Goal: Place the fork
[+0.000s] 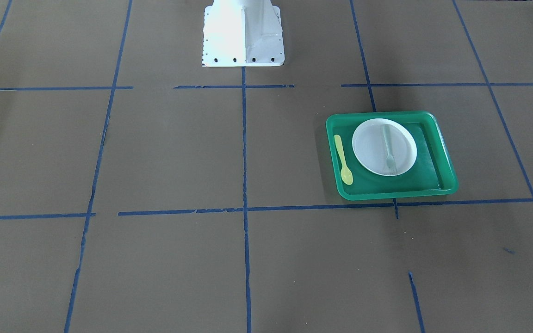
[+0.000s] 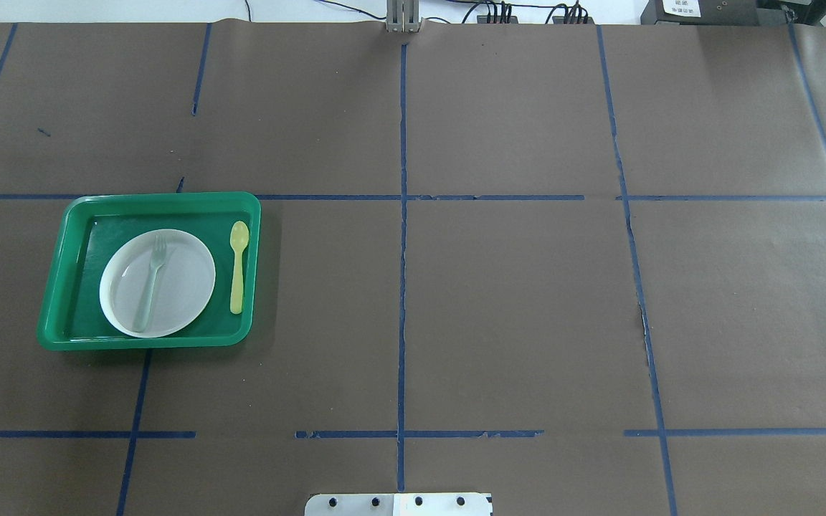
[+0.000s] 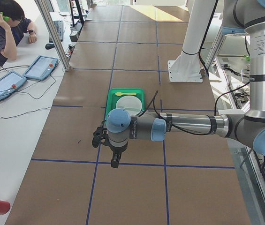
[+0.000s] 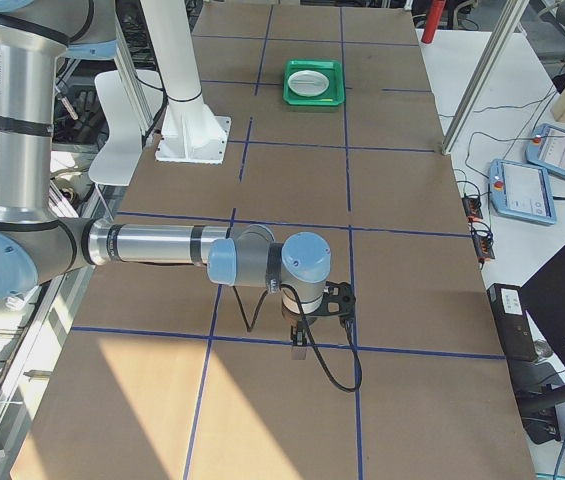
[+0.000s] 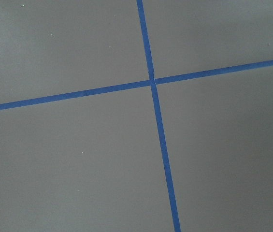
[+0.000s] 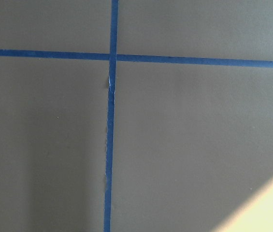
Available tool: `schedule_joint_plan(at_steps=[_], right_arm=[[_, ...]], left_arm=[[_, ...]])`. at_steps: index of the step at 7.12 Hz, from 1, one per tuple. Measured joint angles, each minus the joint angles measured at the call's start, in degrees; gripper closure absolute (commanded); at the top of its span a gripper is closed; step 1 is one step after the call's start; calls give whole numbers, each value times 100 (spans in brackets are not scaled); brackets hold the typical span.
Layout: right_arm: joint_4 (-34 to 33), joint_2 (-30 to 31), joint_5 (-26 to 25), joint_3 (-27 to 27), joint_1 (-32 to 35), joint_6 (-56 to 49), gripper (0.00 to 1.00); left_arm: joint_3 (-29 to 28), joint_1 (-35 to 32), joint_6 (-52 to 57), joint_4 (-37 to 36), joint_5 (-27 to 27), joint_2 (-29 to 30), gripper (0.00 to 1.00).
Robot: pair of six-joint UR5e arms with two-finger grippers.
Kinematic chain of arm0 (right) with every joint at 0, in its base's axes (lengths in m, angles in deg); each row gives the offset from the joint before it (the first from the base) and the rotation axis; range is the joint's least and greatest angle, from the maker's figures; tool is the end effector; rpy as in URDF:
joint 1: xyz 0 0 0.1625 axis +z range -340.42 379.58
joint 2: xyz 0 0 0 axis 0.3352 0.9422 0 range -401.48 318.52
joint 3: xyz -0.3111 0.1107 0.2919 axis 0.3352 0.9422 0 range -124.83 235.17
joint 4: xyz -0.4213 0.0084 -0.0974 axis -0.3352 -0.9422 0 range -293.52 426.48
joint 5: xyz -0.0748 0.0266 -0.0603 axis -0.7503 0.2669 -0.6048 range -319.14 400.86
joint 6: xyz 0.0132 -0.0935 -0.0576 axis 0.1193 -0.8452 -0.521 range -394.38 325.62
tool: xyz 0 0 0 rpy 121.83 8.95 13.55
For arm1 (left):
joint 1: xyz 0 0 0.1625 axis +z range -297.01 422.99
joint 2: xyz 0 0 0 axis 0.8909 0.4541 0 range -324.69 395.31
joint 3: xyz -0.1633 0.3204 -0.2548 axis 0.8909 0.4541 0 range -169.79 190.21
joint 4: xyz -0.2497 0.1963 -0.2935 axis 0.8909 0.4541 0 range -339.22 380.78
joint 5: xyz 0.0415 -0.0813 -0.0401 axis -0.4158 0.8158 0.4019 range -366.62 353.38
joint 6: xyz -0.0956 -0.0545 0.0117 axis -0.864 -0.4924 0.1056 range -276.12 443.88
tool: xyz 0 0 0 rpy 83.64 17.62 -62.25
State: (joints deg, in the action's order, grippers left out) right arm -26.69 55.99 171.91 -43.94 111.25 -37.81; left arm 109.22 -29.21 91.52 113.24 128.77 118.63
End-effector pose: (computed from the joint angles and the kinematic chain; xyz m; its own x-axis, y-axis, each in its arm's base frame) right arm 0.0737 -0.4495 0.6737 0.7537 -0.0204 0.6569 0.0160 0.9998 0.0127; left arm -0.0723 -0.4631 0.6525 0.7028 0.1644 -0.6921 -0.0556 0.9826 0.1770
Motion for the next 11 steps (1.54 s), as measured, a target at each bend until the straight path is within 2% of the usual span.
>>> schedule_joint_plan(at_steps=[6,8,11], right_arm=[[0,0,0,-1,0,0,0],[0,0,0,3,0,0,0],[0,0,0,2,0,0,0]], left_arm=[[20,99,-205,157,51,150,0],[208,590,-944,787,2,220,0],[620,1947,-3101,1862,-633,279,0]])
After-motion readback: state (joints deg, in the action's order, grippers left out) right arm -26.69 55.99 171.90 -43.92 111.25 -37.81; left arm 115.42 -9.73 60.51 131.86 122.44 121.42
